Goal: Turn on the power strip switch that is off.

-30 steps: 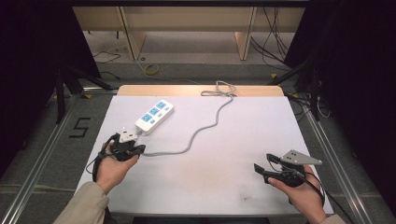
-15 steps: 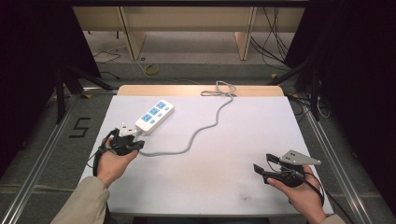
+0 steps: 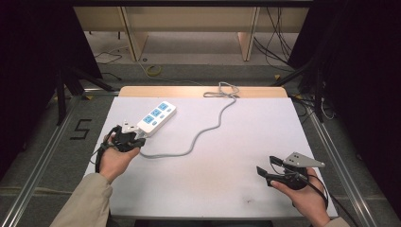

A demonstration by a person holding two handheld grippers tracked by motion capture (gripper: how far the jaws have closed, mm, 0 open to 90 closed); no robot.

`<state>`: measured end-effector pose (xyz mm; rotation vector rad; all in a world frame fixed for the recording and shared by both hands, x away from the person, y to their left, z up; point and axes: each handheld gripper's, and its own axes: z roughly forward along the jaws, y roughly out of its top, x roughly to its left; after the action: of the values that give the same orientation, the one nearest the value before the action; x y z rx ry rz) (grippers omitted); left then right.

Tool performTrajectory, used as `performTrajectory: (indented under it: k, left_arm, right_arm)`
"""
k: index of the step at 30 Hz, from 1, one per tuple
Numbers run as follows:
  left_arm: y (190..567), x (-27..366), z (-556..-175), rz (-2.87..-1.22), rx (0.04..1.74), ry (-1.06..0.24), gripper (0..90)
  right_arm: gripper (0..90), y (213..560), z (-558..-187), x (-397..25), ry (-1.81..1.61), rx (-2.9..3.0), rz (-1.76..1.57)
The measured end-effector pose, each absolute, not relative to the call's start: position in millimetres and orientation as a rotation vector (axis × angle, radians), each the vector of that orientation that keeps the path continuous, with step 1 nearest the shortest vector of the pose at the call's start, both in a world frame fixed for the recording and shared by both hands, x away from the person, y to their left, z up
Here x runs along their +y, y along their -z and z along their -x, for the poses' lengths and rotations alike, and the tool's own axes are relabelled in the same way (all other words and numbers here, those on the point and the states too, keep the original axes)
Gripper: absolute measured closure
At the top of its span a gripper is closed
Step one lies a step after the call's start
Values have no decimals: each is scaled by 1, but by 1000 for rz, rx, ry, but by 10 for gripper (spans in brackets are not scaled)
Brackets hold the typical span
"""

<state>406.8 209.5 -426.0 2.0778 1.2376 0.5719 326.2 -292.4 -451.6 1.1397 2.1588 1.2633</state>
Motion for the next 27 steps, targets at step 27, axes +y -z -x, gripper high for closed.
performTrajectory:
  k: [27]
  left_arm:
    - [423,212,-431,-2077,1245,-610,898]
  right_arm:
    - [325,452,-327,-293,-1263,2158,-1139]
